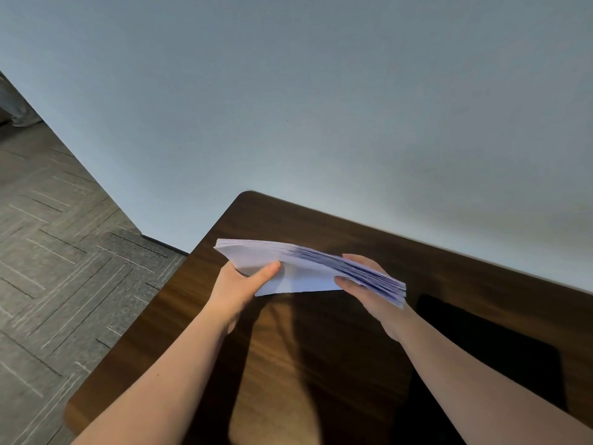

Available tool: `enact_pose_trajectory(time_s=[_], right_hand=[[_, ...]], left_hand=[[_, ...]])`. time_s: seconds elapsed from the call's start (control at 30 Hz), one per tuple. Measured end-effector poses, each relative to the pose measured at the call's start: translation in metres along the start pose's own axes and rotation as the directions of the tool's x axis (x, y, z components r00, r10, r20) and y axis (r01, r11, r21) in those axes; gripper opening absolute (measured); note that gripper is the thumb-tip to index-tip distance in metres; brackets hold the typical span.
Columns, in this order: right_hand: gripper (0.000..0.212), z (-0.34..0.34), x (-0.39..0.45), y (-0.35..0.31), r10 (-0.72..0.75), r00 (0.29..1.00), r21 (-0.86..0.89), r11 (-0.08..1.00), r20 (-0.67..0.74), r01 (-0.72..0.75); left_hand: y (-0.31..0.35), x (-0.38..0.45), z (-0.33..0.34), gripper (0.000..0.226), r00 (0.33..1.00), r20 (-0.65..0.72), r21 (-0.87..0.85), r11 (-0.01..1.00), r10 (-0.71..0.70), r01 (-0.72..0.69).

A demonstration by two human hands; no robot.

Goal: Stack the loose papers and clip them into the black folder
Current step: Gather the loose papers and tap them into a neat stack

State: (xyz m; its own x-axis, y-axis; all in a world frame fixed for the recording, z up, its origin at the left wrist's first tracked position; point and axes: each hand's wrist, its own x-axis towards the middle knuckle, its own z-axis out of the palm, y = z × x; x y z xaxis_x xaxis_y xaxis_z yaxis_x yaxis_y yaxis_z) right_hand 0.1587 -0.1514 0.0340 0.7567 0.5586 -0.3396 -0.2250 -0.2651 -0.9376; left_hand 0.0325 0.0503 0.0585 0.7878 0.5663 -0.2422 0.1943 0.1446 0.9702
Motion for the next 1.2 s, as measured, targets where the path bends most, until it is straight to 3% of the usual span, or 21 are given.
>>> enact_pose_trajectory(time_s=[0.1, 0.17, 0.3, 0.43, 0.53, 0.67, 0.73, 0.8, 0.87, 1.03, 1.2], right_hand=[[0.036, -0.004, -0.006, -0.013, -0.094, 0.995, 0.061, 0.994, -0.017, 0.095], [0.03, -0.005, -0.006, -0.023, -0.149, 0.989, 0.045, 0.988, -0.017, 0.15], [0.034, -0.004, -0.006, -0.036, -0.174, 0.984, -0.014, 0.985, -0.041, 0.173], [0.03, -0.003, -0.005, -0.036, -0.153, 0.988, -0.044, 0.987, -0.025, 0.152], [0.027, -0.002, -0.007, -0.036, -0.12, 0.993, -0.064, 0.991, -0.012, 0.119], [0.016, -0.008, -0.01, -0.04, -0.067, 0.997, -0.052, 0.997, -0.036, 0.065], [0.008, -0.015, -0.014, -0.043, -0.04, 0.998, -0.051, 0.998, -0.039, 0.038], [0.02, -0.025, -0.02, -0.044, 0.006, 1.0, -0.039, 0.999, -0.021, -0.007], [0.031, -0.037, -0.028, -0.041, 0.061, 0.998, 0.001, 0.998, -0.007, -0.061], [0.03, -0.072, -0.058, -0.014, 0.18, 0.982, 0.085, 0.981, -0.066, -0.174], [0.032, -0.113, -0.084, 0.026, 0.266, 0.947, 0.113, 0.962, -0.181, -0.248]], left_hand=[[0.016, 0.001, 0.001, 0.02, 0.998, -0.04, -0.006, 0.999, 0.042, -0.043], [0.026, 0.004, 0.001, 0.013, 0.995, -0.057, -0.053, 0.995, 0.079, -0.082], [0.043, 0.006, 0.005, 0.046, 0.984, -0.107, -0.143, 0.977, 0.144, -0.159], [0.032, 0.008, 0.004, 0.016, 0.991, -0.063, -0.022, 0.993, 0.116, -0.118], [0.023, 0.004, 0.004, 0.028, 0.997, -0.039, 0.036, 0.997, 0.069, -0.068], [0.024, 0.003, 0.01, 0.017, 0.997, -0.065, 0.03, 0.998, 0.05, -0.048], [0.028, 0.003, 0.017, 0.026, 0.998, -0.055, -0.007, 1.0, 0.018, -0.018], [0.031, 0.003, 0.026, 0.032, 0.998, -0.05, -0.032, 0.999, -0.037, 0.035], [0.033, -0.002, 0.038, 0.023, 0.996, -0.015, 0.012, 0.996, -0.09, 0.09], [0.019, -0.027, 0.081, 0.052, 0.971, 0.075, 0.15, 0.966, -0.225, 0.212], [-0.02, -0.033, 0.129, 0.04, 0.94, 0.149, 0.224, 0.936, -0.307, 0.27]])
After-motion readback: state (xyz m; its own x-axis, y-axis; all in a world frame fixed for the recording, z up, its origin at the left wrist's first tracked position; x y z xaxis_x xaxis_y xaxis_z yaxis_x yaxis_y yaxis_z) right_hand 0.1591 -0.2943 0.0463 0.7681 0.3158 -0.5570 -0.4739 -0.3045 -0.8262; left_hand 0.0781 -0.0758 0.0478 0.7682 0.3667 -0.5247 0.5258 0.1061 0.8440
